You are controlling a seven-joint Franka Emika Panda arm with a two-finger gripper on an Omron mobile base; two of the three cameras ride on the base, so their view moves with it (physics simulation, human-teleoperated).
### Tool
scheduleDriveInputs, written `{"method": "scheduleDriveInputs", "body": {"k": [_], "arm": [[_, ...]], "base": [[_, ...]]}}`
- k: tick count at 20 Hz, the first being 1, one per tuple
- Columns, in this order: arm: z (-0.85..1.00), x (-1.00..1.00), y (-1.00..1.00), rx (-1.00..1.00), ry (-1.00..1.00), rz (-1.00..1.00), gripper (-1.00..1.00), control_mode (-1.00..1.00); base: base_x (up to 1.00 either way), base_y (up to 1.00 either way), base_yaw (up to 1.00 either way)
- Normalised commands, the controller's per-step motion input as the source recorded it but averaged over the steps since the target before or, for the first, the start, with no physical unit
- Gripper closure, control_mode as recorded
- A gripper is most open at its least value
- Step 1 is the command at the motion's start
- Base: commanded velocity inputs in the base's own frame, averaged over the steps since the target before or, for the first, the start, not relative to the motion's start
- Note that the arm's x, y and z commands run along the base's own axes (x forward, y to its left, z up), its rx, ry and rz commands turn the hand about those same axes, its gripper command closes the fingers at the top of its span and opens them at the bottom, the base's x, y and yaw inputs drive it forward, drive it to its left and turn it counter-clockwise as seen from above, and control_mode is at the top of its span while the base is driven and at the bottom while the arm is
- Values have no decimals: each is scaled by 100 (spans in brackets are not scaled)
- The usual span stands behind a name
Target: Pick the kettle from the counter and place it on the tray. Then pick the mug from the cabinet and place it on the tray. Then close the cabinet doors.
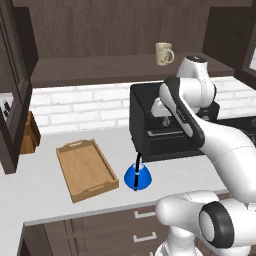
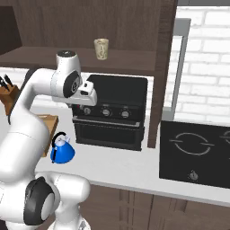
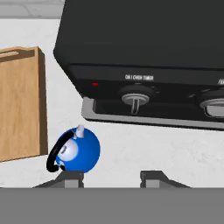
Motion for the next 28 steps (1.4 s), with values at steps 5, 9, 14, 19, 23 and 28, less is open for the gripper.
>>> {"method": "scheduleDriveInputs", "body": {"k": [5,9,14,19,23,28], "arm": [[-1,-14,0,0,0,0,-100,-100],[-14,-52,16,8,-5,2,-100,-100],[-27,-50,45,2,-2,0,-100,-100],[-33,-19,55,0,5,-8,-100,-100],[-39,23,50,-4,26,-22,-100,-100],[-31,27,26,0,18,-16,-100,-100]], "base": [[0,0,0],[0,0,0],[0,0,0],[0,0,0],[0,0,0],[0,0,0]]}}
